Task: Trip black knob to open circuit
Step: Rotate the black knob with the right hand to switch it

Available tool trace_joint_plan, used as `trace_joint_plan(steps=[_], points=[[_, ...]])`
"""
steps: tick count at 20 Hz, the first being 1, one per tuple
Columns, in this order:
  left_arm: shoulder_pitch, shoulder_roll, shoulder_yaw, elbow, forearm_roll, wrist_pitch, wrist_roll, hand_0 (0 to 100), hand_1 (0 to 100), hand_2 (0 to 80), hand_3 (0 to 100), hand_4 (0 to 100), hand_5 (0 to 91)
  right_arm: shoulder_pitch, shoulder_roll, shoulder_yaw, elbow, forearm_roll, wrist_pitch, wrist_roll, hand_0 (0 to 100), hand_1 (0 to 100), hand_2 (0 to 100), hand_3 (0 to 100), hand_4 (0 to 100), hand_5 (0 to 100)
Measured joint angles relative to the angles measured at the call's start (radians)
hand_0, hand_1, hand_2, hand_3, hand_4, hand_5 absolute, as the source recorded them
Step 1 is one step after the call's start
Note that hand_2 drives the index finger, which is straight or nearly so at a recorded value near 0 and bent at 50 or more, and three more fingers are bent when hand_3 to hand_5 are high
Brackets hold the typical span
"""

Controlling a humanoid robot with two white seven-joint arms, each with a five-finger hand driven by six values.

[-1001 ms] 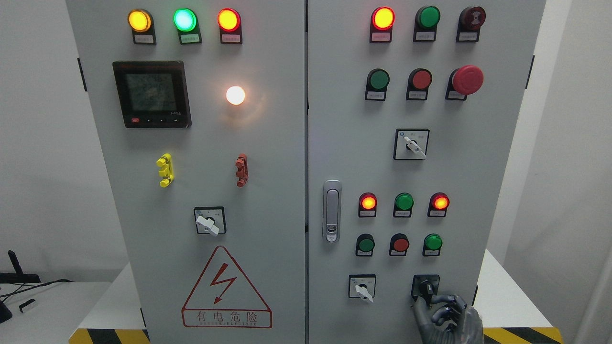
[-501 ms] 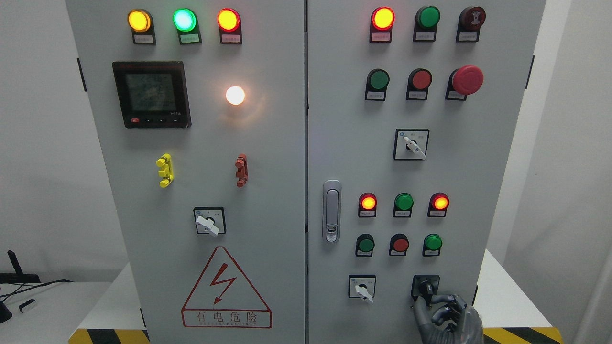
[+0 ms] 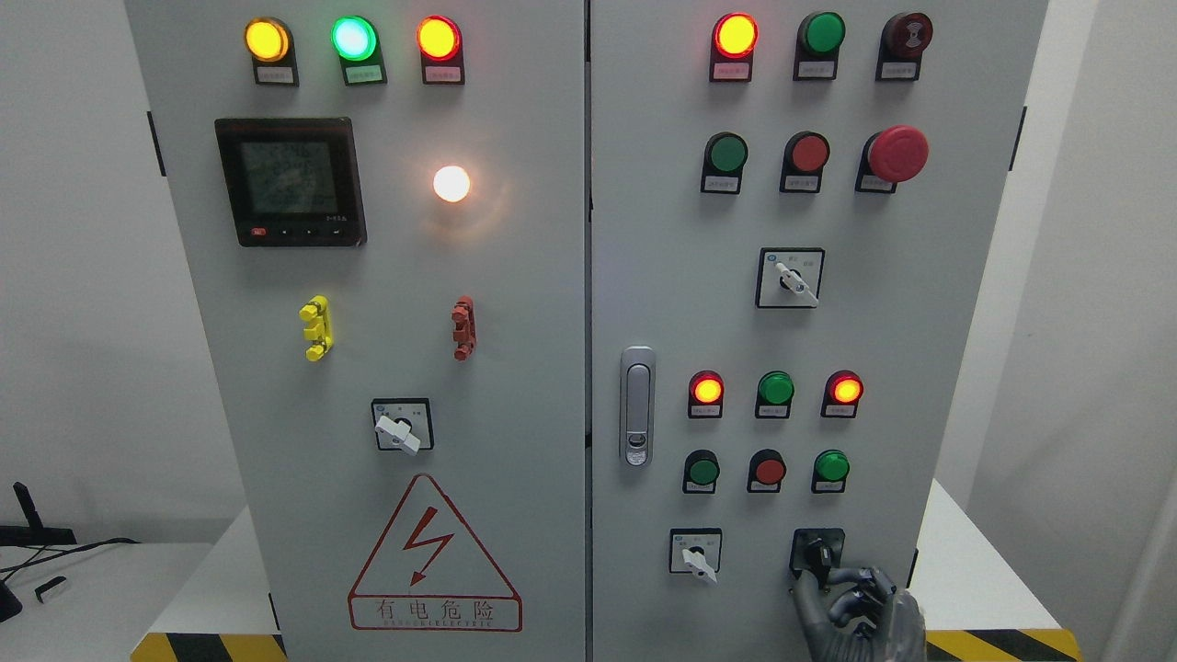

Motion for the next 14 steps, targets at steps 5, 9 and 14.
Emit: trace_joint_plan(steps=[5, 9, 14], points=[[0.0, 0.0, 0.0, 0.0, 0.0, 0.0, 0.0, 12, 39, 0.0, 0, 0, 0.0, -0.007, 0.0, 0.0, 0.0, -0.004, 0.0, 0.0, 39, 82, 60, 91, 88, 98], [0.0, 0.0, 0.0, 0.0, 0.0, 0.0, 0.0, 12, 39, 0.0, 0, 0, 0.0, -0.009, 0.0, 0.001, 0.001, -0.007, 0.0, 0.002, 39, 82, 60, 91, 88, 98], [0.0, 0.0, 0.0, 0.0, 0.0, 0.0, 0.0, 12, 39, 0.0, 0, 0, 0.0, -0.011, 0.0, 0.004, 0.001, -0.016, 0.0, 0.003, 38, 82, 60, 91, 89, 98]])
